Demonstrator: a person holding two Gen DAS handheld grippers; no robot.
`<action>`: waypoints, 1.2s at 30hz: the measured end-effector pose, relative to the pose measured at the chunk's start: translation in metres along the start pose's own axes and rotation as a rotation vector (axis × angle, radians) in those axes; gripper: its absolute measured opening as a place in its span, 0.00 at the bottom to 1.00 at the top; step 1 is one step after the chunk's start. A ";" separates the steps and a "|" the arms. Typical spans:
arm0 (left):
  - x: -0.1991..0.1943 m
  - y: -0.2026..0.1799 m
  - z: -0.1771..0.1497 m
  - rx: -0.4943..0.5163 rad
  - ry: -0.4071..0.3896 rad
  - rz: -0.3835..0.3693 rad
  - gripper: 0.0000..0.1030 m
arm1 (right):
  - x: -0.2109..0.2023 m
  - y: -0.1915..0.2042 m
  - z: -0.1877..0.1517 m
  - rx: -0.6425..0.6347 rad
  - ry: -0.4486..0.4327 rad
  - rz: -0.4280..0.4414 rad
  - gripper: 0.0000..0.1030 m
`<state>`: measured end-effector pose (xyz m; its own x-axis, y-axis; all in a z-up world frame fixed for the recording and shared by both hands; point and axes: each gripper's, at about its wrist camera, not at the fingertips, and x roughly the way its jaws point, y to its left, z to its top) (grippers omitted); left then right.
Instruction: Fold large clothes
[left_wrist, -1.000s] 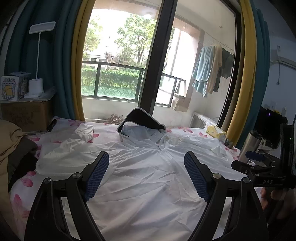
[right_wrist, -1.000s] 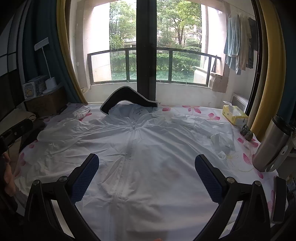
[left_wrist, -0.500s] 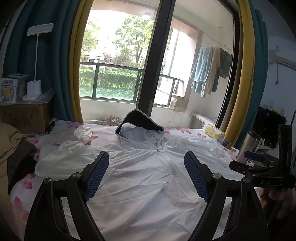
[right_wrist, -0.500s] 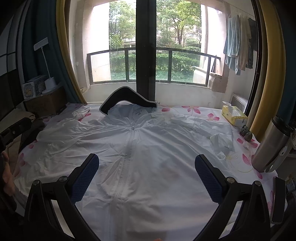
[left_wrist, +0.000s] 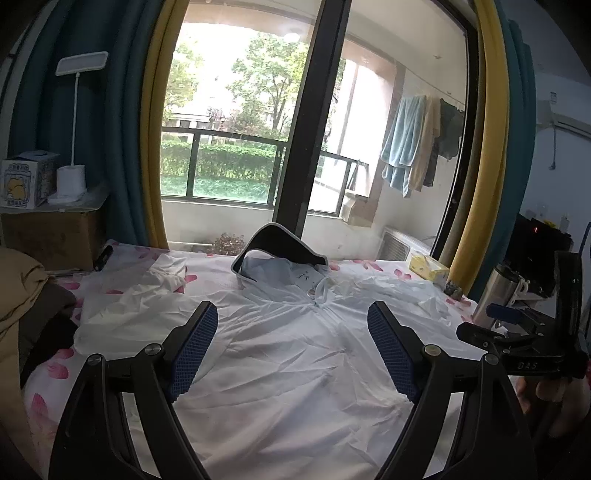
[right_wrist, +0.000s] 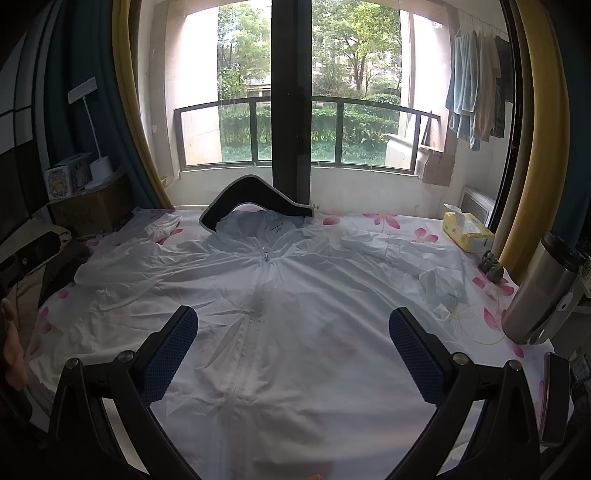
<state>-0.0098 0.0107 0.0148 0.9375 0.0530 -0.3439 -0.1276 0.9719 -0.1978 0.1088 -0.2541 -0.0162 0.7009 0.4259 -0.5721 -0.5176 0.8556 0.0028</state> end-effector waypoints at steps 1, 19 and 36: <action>0.000 0.000 0.000 0.000 0.000 0.000 0.83 | 0.000 0.000 0.000 0.000 0.001 0.000 0.99; 0.023 -0.002 0.015 0.023 0.005 -0.020 0.83 | 0.019 -0.018 0.012 0.018 0.014 -0.026 0.99; 0.105 0.009 0.031 0.006 0.084 -0.018 0.83 | 0.086 -0.072 0.037 -0.042 0.076 -0.006 0.99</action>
<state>0.0974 0.0320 0.0052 0.9091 0.0163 -0.4163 -0.1088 0.9738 -0.1995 0.2248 -0.2676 -0.0351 0.6659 0.3958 -0.6324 -0.5347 0.8444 -0.0345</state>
